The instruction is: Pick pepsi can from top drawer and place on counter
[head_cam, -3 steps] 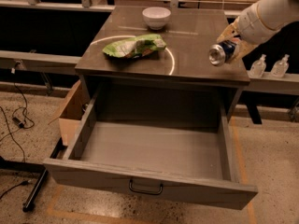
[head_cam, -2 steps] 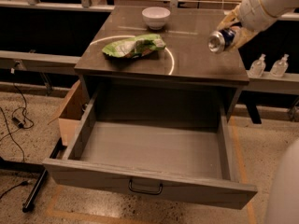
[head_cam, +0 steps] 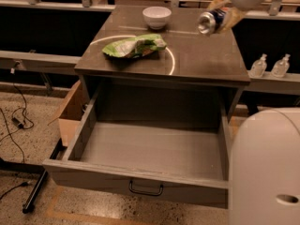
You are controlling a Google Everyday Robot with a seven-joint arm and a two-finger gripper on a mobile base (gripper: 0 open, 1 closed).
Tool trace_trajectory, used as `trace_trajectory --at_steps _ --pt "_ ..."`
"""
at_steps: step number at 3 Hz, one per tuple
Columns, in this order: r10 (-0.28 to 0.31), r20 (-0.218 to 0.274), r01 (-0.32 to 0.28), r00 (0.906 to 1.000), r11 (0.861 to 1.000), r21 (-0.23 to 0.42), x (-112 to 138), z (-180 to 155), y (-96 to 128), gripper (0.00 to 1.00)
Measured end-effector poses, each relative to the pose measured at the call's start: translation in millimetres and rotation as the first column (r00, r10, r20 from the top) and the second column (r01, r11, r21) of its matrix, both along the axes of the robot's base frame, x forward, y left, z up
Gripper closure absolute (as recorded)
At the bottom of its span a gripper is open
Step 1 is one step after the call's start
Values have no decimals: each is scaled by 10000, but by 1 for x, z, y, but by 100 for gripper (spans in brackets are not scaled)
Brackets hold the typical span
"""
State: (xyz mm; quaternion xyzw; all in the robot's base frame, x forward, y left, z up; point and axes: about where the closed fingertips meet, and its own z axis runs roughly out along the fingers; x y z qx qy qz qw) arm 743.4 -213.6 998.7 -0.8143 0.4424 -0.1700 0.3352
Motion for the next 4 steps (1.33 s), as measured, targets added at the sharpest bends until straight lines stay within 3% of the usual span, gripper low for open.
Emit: trace_trajectory --at_steps 1,2,3,4 --pt "293 309 -290 9991 9995 -102 16 11 32 100" --pt "467 322 -459 9984 9986 -257 34 2 58 100" --pt "547 -76 -550 9985 9975 -442 54 -32 79 100" --pt "351 -623 -385 9974 9977 -553 67 -68 84 100"
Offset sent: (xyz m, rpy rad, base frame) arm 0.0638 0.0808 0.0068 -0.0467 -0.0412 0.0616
